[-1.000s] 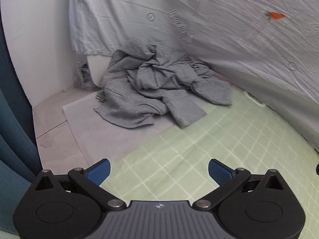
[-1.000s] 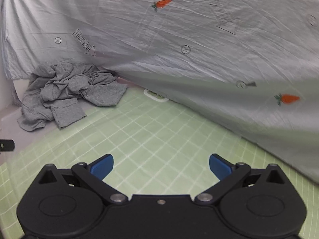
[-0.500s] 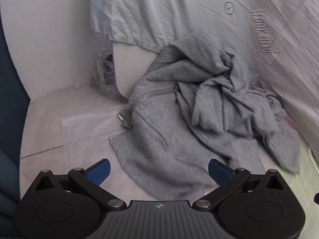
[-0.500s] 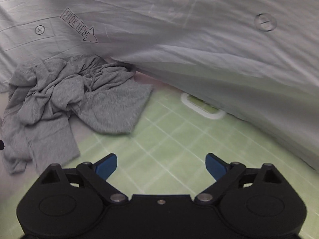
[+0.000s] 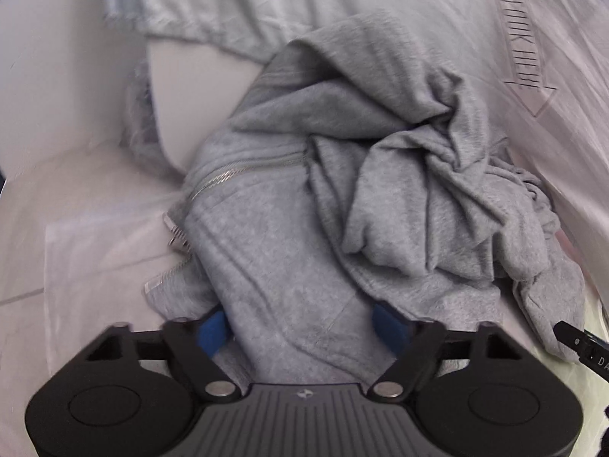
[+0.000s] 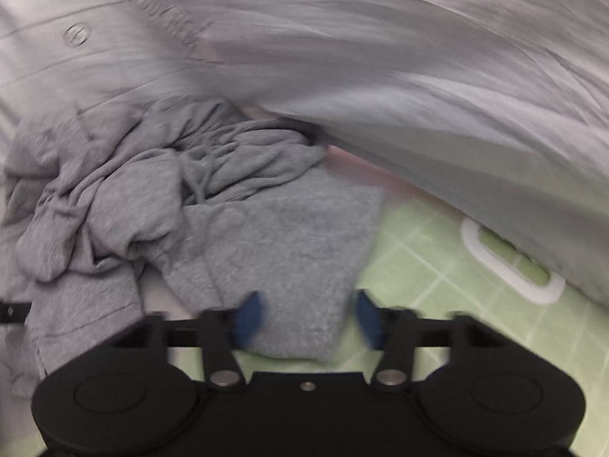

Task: Fold clothes
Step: 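Reach into the grey hoodie pile and close both grippers on fabric, then drag the grey hoodie out onto the green mat with both grippers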

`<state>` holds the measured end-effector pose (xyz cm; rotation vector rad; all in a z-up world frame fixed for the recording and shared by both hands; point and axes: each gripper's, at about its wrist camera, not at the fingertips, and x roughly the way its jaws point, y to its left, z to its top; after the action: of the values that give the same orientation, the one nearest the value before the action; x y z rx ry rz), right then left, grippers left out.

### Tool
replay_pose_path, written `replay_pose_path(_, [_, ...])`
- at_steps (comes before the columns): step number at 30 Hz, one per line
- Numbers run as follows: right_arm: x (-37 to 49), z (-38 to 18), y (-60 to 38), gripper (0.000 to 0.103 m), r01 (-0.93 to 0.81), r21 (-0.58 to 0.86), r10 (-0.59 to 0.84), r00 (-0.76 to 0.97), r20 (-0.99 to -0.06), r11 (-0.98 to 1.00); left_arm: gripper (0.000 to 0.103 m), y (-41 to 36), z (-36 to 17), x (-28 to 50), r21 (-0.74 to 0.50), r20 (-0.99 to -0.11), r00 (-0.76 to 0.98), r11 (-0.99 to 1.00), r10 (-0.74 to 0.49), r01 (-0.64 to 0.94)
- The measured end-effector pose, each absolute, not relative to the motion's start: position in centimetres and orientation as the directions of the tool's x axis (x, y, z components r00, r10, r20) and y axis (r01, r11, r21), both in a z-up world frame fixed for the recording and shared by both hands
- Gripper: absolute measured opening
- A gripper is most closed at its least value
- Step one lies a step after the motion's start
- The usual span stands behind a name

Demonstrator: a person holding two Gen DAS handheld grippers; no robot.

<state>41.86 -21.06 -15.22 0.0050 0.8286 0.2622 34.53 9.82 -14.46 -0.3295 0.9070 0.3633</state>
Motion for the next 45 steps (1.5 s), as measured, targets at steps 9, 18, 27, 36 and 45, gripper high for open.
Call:
replay_pose_path(9, [35.4,-8.9,-22.2,0.007,-0.299,0.126,0.311,0.731,-0.607,0.946,0.009,9.3,-9.0,31.1,-0.197,-0.74,0.661,0.9,0.124,-0.39])
replay_pose_path(18, [25.4,-4.4,-24.1,0.006,-0.2,0.159,0.254,0.806,-0.535,0.967,0.009,6.6,-5.1,25.4,-0.262,-0.715,0.7,0.925,0.007,-0.277])
replay_pose_path(27, [11.8,-2.7,-30.0,0.006,0.001,0.2,0.099,0.867,-0.488,0.98,0.009,0.1,-3.4,15.4,-0.286,-0.727,0.672,0.951,-0.138,-0.115])
replay_pose_path(36, [-2.6,-1.4,-39.2,0.006,0.179,0.182,-0.071,0.874,-0.48,0.967,0.009,-11.5,-3.8,2.9,-0.328,-0.744,0.603,0.944,-0.289,0.048])
replay_pose_path(45, [-16.1,0.5,-51.7,0.0,0.395,0.165,-0.289,0.847,-0.447,0.904,0.01,-20.5,-5.5,-7.0,-0.336,-0.763,0.52,0.923,-0.382,0.186])
